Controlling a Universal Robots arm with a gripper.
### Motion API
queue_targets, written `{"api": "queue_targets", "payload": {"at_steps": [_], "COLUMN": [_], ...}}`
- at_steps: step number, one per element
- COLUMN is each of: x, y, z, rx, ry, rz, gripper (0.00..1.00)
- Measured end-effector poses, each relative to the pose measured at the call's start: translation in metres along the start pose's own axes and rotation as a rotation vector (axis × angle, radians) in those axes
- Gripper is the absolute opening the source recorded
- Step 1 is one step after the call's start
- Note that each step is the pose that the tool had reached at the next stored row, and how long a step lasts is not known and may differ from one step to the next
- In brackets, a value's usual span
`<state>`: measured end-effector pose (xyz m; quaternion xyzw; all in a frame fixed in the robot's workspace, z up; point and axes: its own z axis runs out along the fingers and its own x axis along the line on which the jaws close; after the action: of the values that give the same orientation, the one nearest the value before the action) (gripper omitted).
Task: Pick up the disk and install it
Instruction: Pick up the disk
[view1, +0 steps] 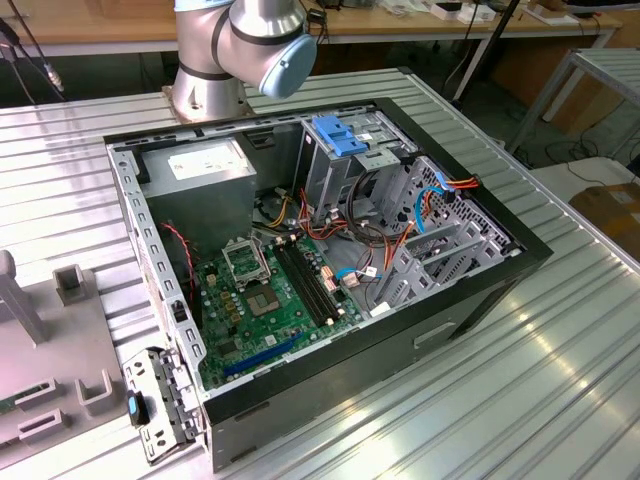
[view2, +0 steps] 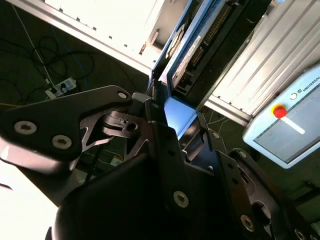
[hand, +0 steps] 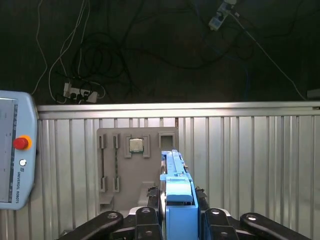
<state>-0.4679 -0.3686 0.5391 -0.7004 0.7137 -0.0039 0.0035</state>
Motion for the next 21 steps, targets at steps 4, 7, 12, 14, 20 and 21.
{"api": "queue_targets", "payload": {"at_steps": [4,7,12,14,20,21], "x": [0.0,0.0001,-0.0003,-0.0005,-0.0009,-0.0011], "y": [0.0,-0.0018,-0.0167,-0.0282,-0.0519,-0.0588], "z": [-0.0003,-0.0003,-0.0001,0.0001,0.0005,0.0007], "rx": [0.0,-0.0001,0.0,0.0,0.0001,0.0002], "ry": [0.0,0.0001,0.0001,0.0,0.0,0.0], "rz": [0.0,0.0,0.0,0.0,0.0,0.0], "gripper": [0.37,0.37,0.37,0.37,0.37,0.37]}}
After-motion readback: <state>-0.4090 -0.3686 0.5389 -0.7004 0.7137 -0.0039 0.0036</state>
